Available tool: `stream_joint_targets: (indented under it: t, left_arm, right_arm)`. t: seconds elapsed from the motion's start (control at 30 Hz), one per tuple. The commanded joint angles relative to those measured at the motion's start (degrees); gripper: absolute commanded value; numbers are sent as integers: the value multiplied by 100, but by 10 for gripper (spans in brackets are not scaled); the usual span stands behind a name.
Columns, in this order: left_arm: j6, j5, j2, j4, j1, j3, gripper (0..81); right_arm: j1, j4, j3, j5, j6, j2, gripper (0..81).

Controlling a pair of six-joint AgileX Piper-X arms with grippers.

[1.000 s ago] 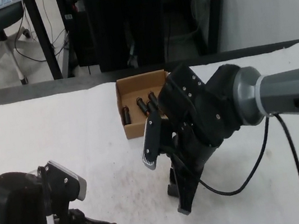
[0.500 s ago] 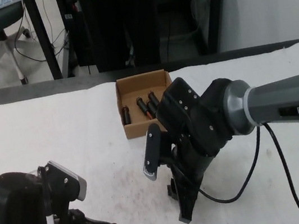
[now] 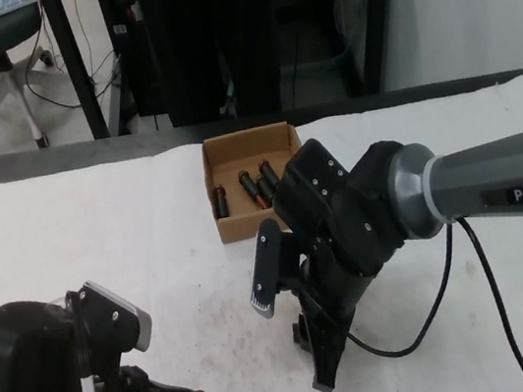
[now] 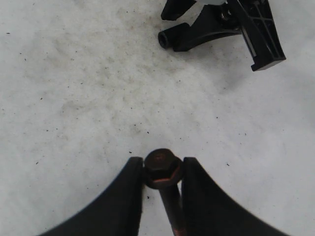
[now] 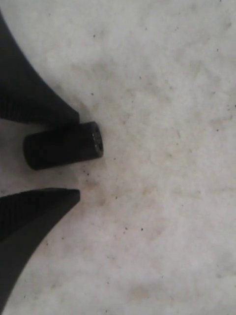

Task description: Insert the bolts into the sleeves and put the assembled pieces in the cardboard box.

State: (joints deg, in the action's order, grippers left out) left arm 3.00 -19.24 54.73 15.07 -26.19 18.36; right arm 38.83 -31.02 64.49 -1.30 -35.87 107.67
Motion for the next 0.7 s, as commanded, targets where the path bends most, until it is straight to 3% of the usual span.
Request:
stream_joint_targets:
  t: [0.0, 0.23, 0.67]
  left_arm:
    - [5, -16, -6, -19, 18, 58, 3]
    - [5, -16, -6, -19, 18, 58, 3]
    - [5, -16, -6, -19, 18, 58, 3]
  right_arm:
    - [-1, 37, 8, -39, -159, 92, 399]
    - [-1, 203, 8, -39, -264, 92, 333]
    - [-1, 376, 8, -72, -534, 92, 331]
